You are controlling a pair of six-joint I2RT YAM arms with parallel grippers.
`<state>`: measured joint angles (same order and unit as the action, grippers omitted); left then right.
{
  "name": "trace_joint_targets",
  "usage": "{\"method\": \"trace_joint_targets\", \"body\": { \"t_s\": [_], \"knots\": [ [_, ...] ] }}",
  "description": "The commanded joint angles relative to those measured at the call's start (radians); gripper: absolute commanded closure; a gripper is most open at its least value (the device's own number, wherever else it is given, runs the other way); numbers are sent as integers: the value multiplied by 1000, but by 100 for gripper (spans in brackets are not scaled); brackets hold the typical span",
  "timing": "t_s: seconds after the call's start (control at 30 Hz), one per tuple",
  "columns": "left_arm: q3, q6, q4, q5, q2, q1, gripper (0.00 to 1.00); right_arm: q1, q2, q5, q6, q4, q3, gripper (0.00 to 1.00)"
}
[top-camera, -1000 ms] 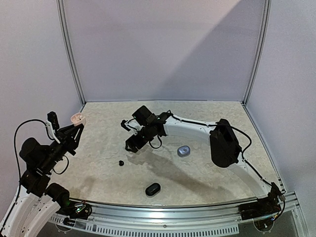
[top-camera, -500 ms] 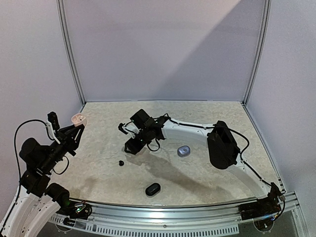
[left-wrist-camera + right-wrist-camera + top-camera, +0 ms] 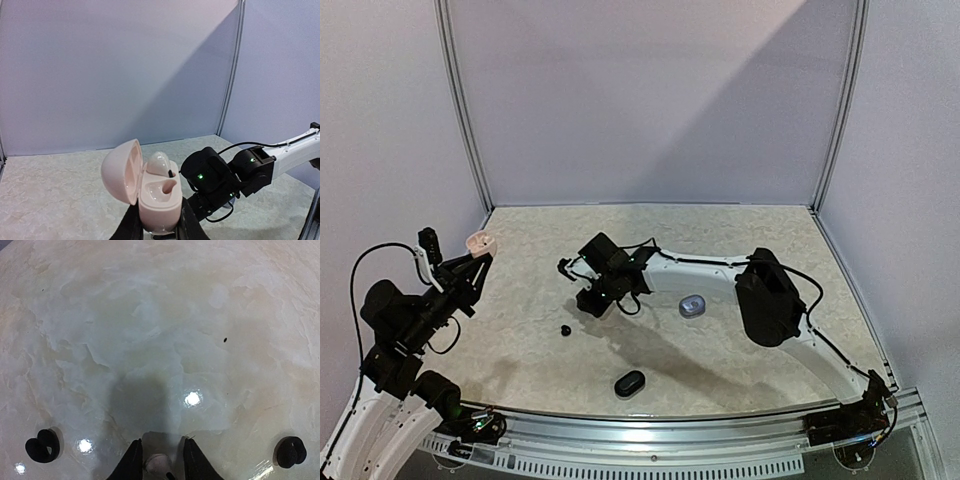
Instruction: Insert the wireless bluetooth earbuds into the charging case
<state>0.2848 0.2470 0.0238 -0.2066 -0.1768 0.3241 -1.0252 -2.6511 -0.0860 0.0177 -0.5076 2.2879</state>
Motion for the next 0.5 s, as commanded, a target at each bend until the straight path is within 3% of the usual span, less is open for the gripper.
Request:
{"method": "trace_joint_targets", "body": {
  "t_s": [0.0, 0.47],
  "knots": [
    [-13, -12, 5, -6, 11, -6, 100, -21, 44, 75, 2, -39, -81, 74],
    [-13, -16, 2, -8, 12, -5, 100, -26, 174, 150, -121, -8, -251, 84]
  ]
}}
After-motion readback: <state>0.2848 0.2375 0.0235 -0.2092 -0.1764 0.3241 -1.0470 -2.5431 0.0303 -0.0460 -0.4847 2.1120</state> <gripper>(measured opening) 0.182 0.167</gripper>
